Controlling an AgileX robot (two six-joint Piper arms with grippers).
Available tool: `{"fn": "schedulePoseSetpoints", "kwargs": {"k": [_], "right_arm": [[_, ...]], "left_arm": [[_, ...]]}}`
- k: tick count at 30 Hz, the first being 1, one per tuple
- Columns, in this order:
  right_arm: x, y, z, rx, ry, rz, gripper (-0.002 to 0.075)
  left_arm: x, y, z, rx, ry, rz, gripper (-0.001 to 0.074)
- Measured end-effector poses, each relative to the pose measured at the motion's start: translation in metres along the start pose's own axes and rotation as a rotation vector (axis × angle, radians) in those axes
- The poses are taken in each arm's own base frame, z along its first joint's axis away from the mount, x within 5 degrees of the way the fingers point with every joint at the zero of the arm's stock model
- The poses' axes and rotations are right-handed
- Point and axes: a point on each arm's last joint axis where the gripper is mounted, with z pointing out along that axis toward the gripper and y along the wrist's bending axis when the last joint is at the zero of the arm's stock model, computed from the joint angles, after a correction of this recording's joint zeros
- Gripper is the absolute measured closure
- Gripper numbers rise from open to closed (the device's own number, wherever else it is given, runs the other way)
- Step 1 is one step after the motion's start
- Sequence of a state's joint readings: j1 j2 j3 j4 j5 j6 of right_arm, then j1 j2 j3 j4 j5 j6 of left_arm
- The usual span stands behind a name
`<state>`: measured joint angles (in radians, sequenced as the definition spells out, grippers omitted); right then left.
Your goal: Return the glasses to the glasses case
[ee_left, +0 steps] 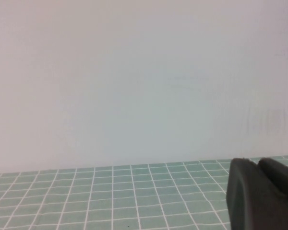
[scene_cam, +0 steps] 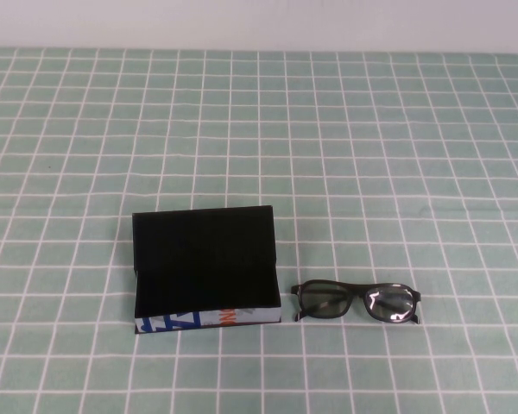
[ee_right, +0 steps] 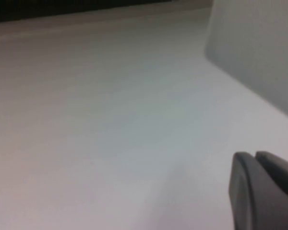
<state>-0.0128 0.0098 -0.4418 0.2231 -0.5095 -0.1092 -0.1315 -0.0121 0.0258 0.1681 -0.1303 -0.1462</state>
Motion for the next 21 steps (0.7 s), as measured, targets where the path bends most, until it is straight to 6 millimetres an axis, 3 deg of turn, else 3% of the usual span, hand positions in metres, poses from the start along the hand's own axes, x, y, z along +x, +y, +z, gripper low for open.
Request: {"fn": "schedulePoseSetpoints", "kwargs": {"k": [5,9,12,15,17,21], "right_arm": [[-0.02,0.019,0.048,-0.055,0.234,0.057,0.0738],[-0.012,0.034,0.093,-0.09,0.527,0.053,0.0737],[0.014,0.041,0.123,-0.106,0.808,0.043,0.0738],[0.059,0.042,0.144,-0.107,1.126,0.039,0.0737],[0.089,0.041,0.15,-0.114,1.304,0.021,0.0737],[0.135,0.037,0.154,-0.148,1.49,0.001,0.0738]], "left_arm": [[0.0,0.0,0.0,0.0,-0.001,-0.002,0.0737],[0.0,0.0,0.0,0.0,-0.001,-0.002,0.0737],[0.0,0.0,0.0,0.0,-0.001,-0.002,0.0737],[0.0,0.0,0.0,0.0,-0.001,-0.002,0.0737],[0.0,0.0,0.0,0.0,-0.001,-0.002,0.0737],[0.0,0.0,0.0,0.0,-0.001,-0.003,0.0737]]}}
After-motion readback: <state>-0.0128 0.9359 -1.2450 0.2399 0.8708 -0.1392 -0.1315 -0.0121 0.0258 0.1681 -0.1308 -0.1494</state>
